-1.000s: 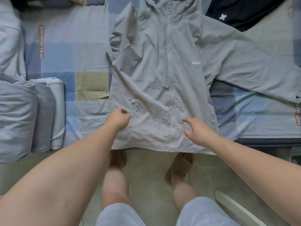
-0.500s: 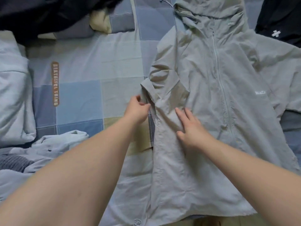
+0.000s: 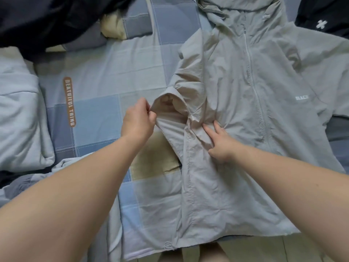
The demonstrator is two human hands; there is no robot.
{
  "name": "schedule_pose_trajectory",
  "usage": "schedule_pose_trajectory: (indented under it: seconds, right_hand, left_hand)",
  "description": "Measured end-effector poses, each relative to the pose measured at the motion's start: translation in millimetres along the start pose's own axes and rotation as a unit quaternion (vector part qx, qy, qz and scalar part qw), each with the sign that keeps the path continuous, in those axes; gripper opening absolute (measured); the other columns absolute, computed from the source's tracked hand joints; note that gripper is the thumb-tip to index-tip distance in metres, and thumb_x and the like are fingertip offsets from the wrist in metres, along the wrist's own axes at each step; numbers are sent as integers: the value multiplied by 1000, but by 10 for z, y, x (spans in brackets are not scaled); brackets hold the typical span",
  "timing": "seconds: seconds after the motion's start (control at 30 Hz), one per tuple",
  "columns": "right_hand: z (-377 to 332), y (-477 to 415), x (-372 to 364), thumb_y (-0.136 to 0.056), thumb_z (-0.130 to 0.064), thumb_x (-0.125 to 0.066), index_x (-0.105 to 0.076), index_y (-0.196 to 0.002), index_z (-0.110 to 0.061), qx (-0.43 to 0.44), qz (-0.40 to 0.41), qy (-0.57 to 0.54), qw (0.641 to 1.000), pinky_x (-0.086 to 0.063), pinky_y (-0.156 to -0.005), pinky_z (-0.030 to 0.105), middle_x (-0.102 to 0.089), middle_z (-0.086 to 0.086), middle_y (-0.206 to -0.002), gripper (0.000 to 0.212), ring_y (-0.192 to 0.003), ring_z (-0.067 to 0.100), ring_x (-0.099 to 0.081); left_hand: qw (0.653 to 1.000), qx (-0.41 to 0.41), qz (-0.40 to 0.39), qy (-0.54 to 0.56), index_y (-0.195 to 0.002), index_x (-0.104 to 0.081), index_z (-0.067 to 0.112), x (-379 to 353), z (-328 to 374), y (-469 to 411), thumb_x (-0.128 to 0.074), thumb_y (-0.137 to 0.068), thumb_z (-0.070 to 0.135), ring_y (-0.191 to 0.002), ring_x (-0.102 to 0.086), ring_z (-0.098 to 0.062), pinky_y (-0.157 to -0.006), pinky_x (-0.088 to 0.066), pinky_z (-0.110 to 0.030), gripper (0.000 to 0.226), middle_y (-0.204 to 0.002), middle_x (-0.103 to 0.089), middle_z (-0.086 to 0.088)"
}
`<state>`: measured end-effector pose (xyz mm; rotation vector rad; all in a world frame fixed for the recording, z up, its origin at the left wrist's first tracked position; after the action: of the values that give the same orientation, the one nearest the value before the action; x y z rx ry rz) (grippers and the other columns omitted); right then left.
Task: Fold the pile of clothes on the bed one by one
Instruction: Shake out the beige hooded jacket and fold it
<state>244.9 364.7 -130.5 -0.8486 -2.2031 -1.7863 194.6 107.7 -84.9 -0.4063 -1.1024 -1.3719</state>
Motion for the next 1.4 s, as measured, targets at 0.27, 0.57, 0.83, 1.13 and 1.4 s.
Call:
schedule_pose_trajectory:
  seconds: [0.27, 0.57, 0.83, 1.13, 1.4]
  right_hand:
    - [-10, 75, 57, -93, -20, -57, -2, -160, -35, 19, 12, 10, 1000, -12, -125, 33, 15, 8, -167, 88, -155, 28, -4]
    - [145, 100, -13, -92, -20, -57, -6, -160, -34, 24, -7, 49, 999, -10, -125, 34, 16, 4, -167, 87, -155, 24, 2]
    - [131, 288, 120, -90, -35, -65, -25, -158, -24, -43, -77, 120, 989, -25, -117, 28, -18, 14, -164, 79, -149, 29, -27]
    - [-1036, 432, 286, -97, -22, -50, -59, -132, -12, 13, -10, 132, 991, -44, -96, 30, -61, 10, -134, 38, -122, 28, -57]
    - [-2696, 328, 171, -90, -20, -66, -30, -153, -29, 175, 213, -64, 959, -43, -106, 41, -43, 0, -145, 73, -128, 19, -47]
  left_hand:
    - [935, 239, -136, 225, -127, -45, 13, -217, -170, 180, -77, -82, 41, -97, -63, -23, -87, -53, -40, 62, -110, -60, -3]
    - [967, 234, -82, 64, -95, -57, 6, -324, -189, 424, -60, -90, 8, -99, -62, -38, -76, -47, -35, 6, -98, -62, -13]
    - [966, 54, 184, -174, -106, -59, 8, 1423, -603, 270, -54, -81, 0, -106, -51, -41, -86, -38, -47, 27, -113, -57, -20]
    - [906, -103, 376, -163, -89, -64, 18, 2572, -764, 65, -50, -70, 1, -101, -51, -37, -77, -21, -32, 29, -107, -61, -6]
    - [930, -267, 131, -218, -87, -66, 19, 2231, -1646, -97, -67, -74, 5, -98, -59, -34, -80, -37, -41, 19, -99, -68, -4]
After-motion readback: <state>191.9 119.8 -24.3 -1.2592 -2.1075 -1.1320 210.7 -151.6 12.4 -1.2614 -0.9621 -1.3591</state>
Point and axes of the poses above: each hand's wrist, its own y-axis away from the middle knuckle, its own x-axis out of the back of the hand, z = x × y, the point moved 2 cm from there along -y, towards the middle knuckle
